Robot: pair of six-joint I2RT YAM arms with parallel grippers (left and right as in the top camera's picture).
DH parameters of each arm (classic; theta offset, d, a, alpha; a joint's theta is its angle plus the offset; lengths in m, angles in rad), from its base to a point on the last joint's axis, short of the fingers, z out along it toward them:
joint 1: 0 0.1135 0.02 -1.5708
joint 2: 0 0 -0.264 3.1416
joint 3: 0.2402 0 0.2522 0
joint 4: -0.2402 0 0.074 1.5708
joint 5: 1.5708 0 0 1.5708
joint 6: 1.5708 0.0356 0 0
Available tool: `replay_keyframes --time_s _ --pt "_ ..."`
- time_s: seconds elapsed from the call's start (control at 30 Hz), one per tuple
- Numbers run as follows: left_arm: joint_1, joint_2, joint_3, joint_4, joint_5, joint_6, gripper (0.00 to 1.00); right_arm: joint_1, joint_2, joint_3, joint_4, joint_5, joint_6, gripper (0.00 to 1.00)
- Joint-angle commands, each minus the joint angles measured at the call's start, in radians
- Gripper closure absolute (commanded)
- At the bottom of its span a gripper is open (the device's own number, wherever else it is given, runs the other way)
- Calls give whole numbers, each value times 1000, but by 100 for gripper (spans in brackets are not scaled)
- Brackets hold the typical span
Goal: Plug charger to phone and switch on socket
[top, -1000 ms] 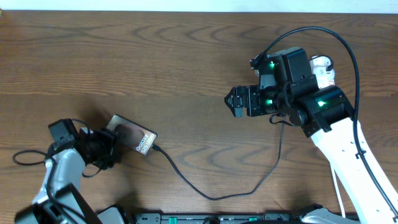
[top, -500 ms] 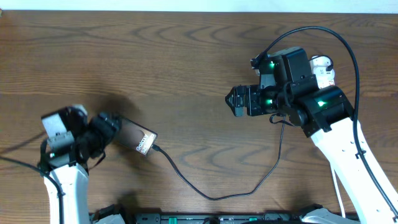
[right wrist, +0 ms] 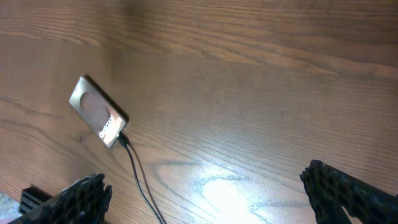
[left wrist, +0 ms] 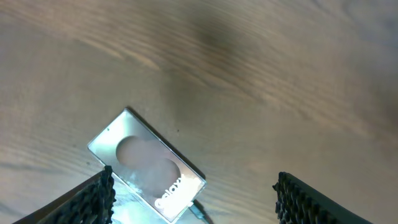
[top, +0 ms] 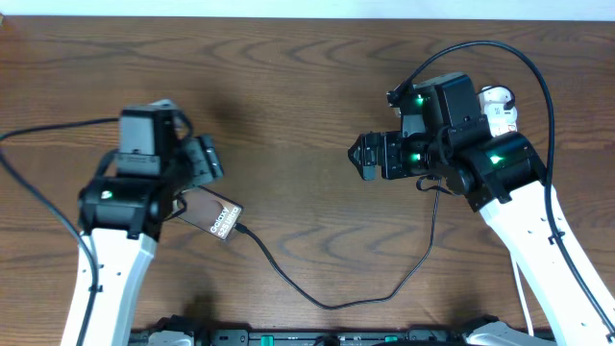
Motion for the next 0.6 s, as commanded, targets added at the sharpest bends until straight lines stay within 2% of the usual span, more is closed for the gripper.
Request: replay_keyframes --time_s 0.0,0.33,0.53,0.57 --pt "-63 16 16 -3 -73 86 21 9 5 3 -5 11 -11 1" --pt "-89 17 15 13 -72 85 20 -22 4 6 36 43 -2 1" --pt "-89 17 15 13 -72 85 19 -202 5 68 6 -48 -24 1" --pt "-89 17 15 13 -72 85 10 -247 5 86 -4 -74 -42 1"
